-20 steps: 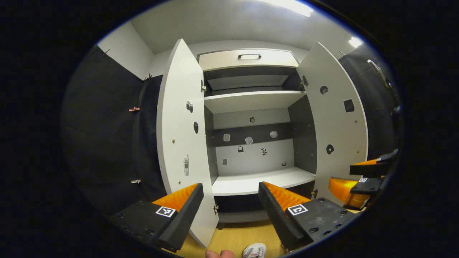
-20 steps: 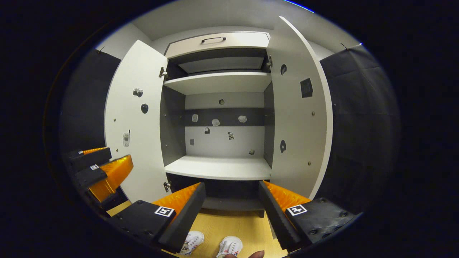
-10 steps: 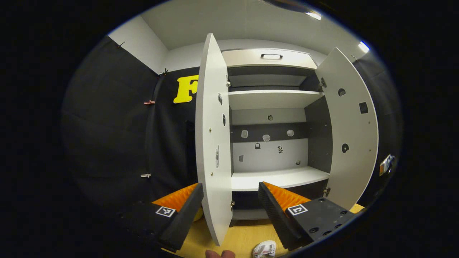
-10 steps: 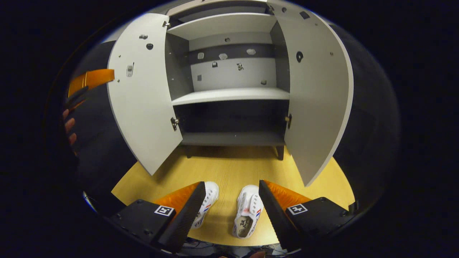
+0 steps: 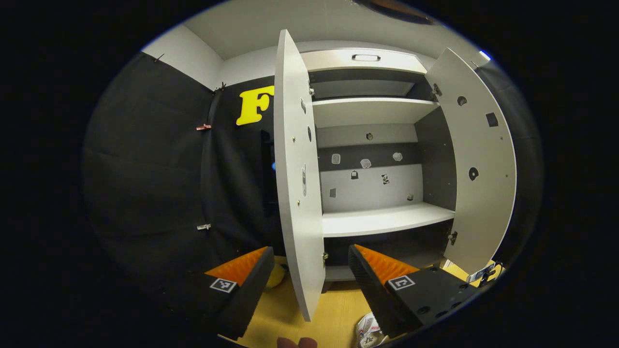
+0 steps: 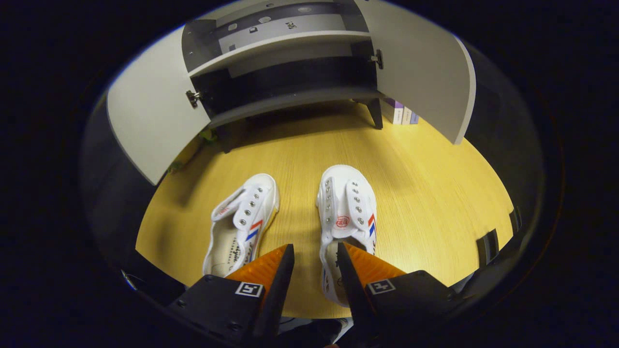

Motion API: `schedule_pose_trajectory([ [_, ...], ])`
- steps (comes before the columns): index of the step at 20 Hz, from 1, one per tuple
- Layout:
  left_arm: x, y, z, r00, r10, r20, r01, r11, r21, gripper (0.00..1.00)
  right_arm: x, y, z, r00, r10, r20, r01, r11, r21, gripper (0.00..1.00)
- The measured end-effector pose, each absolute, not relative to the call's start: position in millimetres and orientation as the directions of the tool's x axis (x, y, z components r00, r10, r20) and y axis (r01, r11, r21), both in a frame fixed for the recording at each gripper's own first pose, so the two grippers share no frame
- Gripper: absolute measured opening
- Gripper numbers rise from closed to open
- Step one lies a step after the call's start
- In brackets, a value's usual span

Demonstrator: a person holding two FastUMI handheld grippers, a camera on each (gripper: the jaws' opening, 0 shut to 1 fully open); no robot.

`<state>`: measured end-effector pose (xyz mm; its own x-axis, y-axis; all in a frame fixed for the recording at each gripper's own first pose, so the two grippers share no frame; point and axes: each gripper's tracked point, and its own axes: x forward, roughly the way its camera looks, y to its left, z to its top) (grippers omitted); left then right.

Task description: Grab one shoe with the right hand and put it into the shoe cabinet, grab the other shoe with the left hand and put it into the shoe cabinet; then close the right door with the right hand and the left door with the left hand.

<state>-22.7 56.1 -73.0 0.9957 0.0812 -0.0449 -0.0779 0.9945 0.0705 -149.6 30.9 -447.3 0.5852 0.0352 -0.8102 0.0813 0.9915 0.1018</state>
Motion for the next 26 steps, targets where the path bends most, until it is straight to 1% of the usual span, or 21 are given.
schedule_pose_trajectory([
  [1,-23,57,-77,0.995,0.084,-0.05,-0.08,0.994,0.073,0.97,-149,28,-458,0.581,0.018,-0.813,0.101,0.99,0.094,0.59],
  [3,-24,59,-83,0.995,0.087,-0.057,-0.082,0.993,0.083,0.97,-135,28,-472,0.617,-0.006,-0.787,0.115,0.99,0.083,0.57],
  [4,-24,60,-84,0.994,0.088,-0.061,-0.082,0.992,0.092,0.97,-127,26,-476,0.638,-0.026,-0.77,0.121,0.99,0.066,0.43],
  [6,-24,60,-87,0.994,0.09,-0.068,-0.082,0.991,0.109,0.97,-107,28,-479,0.686,-0.046,-0.726,0.13,0.99,0.061,0.34],
  [7,-23,61,-89,0.993,0.091,-0.073,-0.082,0.99,0.117,0.97,-101,29,-483,0.7,-0.058,-0.712,0.141,0.988,0.058,0.38],
  [8,-23,62,-90,0.993,0.094,-0.076,-0.084,0.989,0.121,0.97,-96,23,-485,0.716,-0.1,-0.691,0.162,0.987,0.025,0.38],
  [9,-23,63,-91,0.992,0.097,-0.08,-0.087,0.989,0.122,0.97,-87,25,-493,0.731,-0.09,-0.677,0.154,0.987,0.036,0.35],
  [10,-23,64,-92,0.991,0.1,-0.085,-0.089,0.988,0.124,0.97,-85,26,-489,0.747,-0.076,-0.66,0.129,0.991,0.031,0.22],
  [11,-24,65,-94,0.99,0.105,-0.09,-0.093,0.988,0.127,0.97,-89,29,-483,0.75,-0.053,-0.659,0.103,0.994,0.037,0.21],
  [12,-25,64,-95,0.99,0.106,-0.092,-0.093,0.987,0.129,0.97,-80,28,-491,0.756,-0.03,-0.654,0.078,0.996,0.045,0.11],
  [13,-26,65,-96,0.99,0.105,-0.095,-0.092,0.987,0.132,0.97,-83,29,-487,0.748,0.001,-0.664,0.065,0.995,0.074,0.06],
  [15,-26,63,-97,0.99,0.099,-0.099,-0.086,0.988,0.132,0.97,-81,24,-479,0.727,0.037,-0.686,0.068,0.99,0.125,0.05],
  [19,-23,60,-93,0.992,0.091,-0.093,-0.08,0.991,0.111,0.97,-84,28,-440,0.719,0.105,-0.687,0.009,0.987,0.16,0.05],
  [22,-23,56,-89,0.993,0.079,-0.088,-0.07,0.992,0.103,0.97,-92,43,-388,0.725,0.167,-0.668,-0.039,0.979,0.202,0.05],
  [26,-27,49,-87,0.994,0.054,-0.096,-0.048,0.997,0.059,0.97,-86,55,-304,0.754,0.212,-0.622,-0.104,0.973,0.206,0.05],
])
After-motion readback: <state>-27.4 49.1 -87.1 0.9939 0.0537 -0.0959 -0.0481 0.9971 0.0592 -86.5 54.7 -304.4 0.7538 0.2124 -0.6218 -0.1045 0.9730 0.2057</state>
